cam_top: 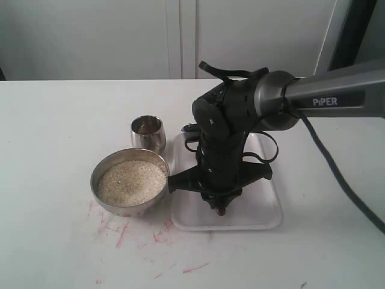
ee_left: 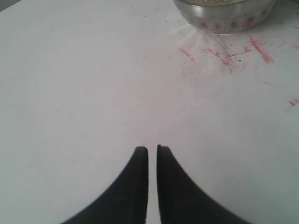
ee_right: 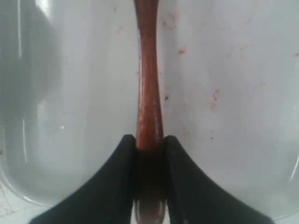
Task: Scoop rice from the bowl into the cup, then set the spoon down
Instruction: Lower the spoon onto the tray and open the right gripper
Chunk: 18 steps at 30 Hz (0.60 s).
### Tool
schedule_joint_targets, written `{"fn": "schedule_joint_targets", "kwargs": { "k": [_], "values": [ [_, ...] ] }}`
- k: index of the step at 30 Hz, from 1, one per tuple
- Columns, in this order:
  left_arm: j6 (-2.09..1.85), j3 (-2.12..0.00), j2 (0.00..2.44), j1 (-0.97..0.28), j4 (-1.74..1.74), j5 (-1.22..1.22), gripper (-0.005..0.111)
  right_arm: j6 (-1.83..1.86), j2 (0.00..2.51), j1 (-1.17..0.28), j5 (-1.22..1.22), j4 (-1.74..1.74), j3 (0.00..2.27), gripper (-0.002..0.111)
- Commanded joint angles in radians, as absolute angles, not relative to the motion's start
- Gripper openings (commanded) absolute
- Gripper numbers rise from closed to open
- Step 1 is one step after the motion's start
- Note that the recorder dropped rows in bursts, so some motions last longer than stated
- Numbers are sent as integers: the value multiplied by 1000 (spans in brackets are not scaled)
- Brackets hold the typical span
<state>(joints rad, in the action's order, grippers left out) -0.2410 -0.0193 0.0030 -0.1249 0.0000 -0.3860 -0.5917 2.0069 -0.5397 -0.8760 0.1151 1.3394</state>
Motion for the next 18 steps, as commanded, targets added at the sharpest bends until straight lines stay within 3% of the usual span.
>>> {"fn": "schedule_joint_targets", "kwargs": {
  "k": [1, 10, 18],
  "values": [
    [-235, -10, 0, -132, 0, -427, 14, -559, 2004, -535, -882, 129, 1335, 1],
    [-235, -10, 0, -132, 0, -427, 14, -553, 2004, -535, -898, 129, 1335, 23],
    [-235, -10, 0, -132, 0, -427, 14, -553, 2004, -535, -902, 129, 1335, 30]
  ]
}}
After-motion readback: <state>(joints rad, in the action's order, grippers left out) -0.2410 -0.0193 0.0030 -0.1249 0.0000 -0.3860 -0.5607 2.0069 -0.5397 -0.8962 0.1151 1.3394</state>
